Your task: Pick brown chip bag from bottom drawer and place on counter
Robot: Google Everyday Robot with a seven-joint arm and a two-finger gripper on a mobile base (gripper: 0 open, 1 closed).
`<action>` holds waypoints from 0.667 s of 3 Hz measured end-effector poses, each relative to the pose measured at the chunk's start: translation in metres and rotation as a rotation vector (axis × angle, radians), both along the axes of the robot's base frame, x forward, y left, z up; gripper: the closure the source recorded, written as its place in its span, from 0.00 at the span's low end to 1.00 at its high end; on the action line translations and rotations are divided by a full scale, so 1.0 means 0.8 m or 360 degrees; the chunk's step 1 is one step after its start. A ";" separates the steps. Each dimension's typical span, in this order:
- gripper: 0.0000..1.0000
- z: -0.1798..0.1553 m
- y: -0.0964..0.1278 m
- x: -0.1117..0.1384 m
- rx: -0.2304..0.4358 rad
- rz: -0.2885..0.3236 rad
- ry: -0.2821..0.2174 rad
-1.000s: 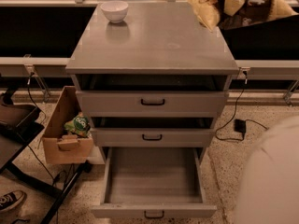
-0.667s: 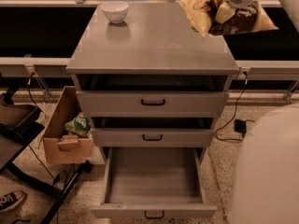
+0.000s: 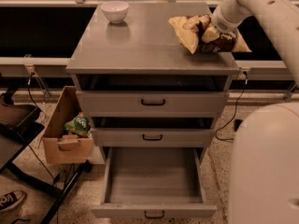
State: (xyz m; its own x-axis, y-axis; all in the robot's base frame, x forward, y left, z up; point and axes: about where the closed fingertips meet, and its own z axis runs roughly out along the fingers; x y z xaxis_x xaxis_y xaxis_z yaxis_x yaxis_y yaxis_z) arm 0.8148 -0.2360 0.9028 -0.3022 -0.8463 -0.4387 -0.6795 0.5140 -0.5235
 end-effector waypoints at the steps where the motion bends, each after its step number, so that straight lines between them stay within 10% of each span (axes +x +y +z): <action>1: 0.57 0.004 -0.001 -0.001 -0.0006 -0.0005 -0.0002; 2: 0.34 0.004 -0.001 -0.001 -0.0006 -0.0005 -0.0002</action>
Offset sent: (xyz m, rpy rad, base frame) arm -0.0011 -0.0006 0.0030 -0.0036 -0.0014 -0.0032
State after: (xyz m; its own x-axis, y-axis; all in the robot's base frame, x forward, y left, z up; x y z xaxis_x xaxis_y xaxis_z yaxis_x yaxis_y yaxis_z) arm 0.8136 -0.2366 0.9058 -0.3044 -0.8469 -0.4360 -0.6772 0.5143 -0.5263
